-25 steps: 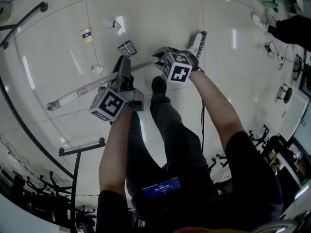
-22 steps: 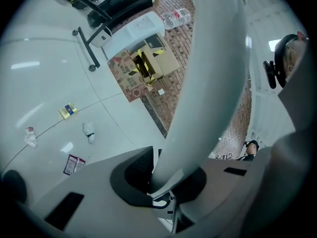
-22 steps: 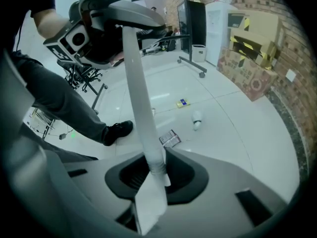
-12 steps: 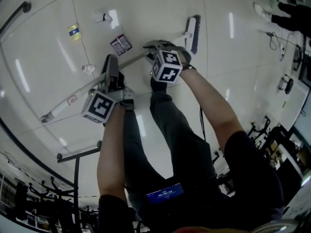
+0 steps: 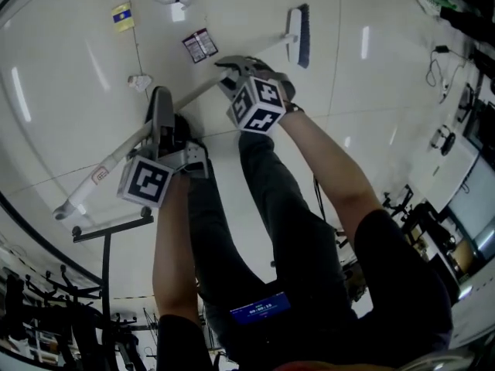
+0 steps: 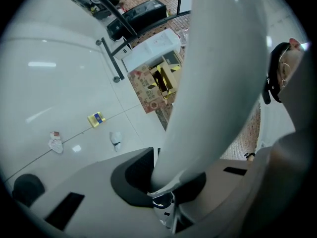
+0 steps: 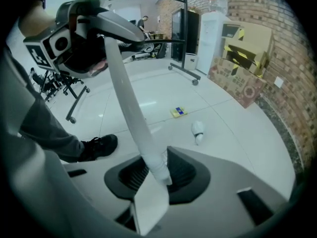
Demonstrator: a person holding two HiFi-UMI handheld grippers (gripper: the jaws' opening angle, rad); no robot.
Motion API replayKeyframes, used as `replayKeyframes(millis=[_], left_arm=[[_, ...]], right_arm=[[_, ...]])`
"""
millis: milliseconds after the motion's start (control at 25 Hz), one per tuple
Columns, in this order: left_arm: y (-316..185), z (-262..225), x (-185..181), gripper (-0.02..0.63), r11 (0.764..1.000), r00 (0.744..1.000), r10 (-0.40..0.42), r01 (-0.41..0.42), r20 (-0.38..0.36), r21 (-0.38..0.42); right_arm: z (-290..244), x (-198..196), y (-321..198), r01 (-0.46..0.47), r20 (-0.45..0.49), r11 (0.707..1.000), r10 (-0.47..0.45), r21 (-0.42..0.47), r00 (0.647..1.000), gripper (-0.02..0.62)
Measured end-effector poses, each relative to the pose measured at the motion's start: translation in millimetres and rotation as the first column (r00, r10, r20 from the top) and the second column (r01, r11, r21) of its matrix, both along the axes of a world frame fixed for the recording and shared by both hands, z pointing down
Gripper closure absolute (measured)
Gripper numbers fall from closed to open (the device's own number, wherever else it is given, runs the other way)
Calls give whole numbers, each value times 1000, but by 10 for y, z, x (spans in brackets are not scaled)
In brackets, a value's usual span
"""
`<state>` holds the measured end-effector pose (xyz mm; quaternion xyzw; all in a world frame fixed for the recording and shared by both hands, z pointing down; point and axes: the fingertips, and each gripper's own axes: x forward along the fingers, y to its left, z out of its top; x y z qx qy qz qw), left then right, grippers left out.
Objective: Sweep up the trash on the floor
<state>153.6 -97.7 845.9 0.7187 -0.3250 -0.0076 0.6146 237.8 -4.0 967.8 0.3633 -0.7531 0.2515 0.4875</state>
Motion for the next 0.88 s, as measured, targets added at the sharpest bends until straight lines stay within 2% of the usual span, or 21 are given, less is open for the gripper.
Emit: replayKeyframes(millis=[200,360,480,640,760,880], left_arm=[[-159,-115,-586,591,997,996,-79,79,31,14],[-216,-236,-990,591,995,993,-87,83,79,55],[-278,-361,-1179,591,989,990,-123,117,66,91],[-444,-633,-1493,591,978,980,-152,129,129,166],[-432,-765,-1675,591,974,971,-164,131,172,187],[-472,-886,-1782,591,972,967,-180,147,179,183]], right_arm=[[-81,-555,-226,30,48,999,-31,25,998,468],[-172,-977,-338,43,88,999,-46,28,995,466],[-270,-1176,-429,41,112,999,-45,36,993,465],[-439,-1539,-598,46,162,997,-56,63,985,465],[-578,-1763,-654,43,206,996,-58,76,977,465],[-707,-1896,-728,11,238,996,-32,88,971,465]])
